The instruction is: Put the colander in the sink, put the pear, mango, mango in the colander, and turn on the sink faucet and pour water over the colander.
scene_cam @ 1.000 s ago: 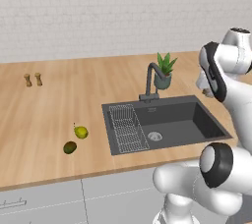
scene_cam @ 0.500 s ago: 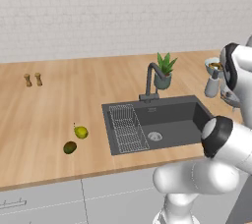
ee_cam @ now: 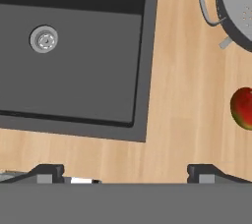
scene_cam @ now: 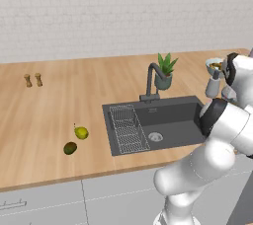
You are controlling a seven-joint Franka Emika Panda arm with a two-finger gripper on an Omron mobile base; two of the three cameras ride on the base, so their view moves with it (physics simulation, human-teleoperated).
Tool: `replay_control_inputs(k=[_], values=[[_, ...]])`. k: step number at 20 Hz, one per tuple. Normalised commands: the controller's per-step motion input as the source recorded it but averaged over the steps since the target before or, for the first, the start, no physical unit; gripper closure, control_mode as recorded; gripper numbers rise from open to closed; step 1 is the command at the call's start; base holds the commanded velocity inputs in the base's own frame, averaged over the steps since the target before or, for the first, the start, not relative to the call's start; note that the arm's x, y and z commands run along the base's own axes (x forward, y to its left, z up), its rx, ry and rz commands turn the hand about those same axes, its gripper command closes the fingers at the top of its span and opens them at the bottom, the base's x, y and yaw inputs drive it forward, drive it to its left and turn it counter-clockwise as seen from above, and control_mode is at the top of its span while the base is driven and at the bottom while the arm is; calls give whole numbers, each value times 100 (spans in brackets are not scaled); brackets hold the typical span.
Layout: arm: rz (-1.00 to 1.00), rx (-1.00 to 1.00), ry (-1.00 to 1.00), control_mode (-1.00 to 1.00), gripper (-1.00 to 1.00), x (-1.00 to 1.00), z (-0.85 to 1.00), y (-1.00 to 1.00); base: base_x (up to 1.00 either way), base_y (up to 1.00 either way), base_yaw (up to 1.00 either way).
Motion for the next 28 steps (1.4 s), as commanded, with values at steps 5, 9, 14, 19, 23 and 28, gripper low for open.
replay_control_inputs(k=[5, 9, 14, 19, 23, 28], values=[[0, 0, -1, -100, -100, 41, -40, -44, 0, 0, 0], [0, 0, 0, -100, -100, 27, -2, -41, 0, 0, 0], [3, 0, 0, -100, -100, 20, 0, -30, 0, 0, 0], [0, 0, 0, -100, -100, 22, -6, -5, 0, 0, 0], [0, 0, 0, -100, -100, 11, -12, 0, 0, 0, 0], [0, 0, 0, -100, -100, 17, -15, 1, 0, 0, 0]])
